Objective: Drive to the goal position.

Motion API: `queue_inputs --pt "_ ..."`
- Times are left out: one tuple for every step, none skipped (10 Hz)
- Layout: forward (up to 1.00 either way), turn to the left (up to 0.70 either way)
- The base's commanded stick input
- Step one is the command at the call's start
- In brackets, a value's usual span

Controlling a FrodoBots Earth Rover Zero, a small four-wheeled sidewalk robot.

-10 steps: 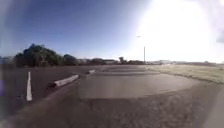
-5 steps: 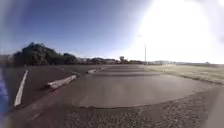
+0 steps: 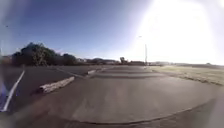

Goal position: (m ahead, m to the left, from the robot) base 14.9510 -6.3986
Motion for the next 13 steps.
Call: queue_inputs --pt "0.7 0.0" --pt "0.7 0.0" --pt "0.7 0.0" --pt "0.7 0.0" --pt "0.7 0.0" --pt "0.7 0.0" --pt "0.7 0.0" --pt "0.7 0.0" --pt "0.7 0.0" --pt "0.7 0.0" --pt "0.7 0.0" --pt "0.7 0.0" --pt "0.7 0.0"
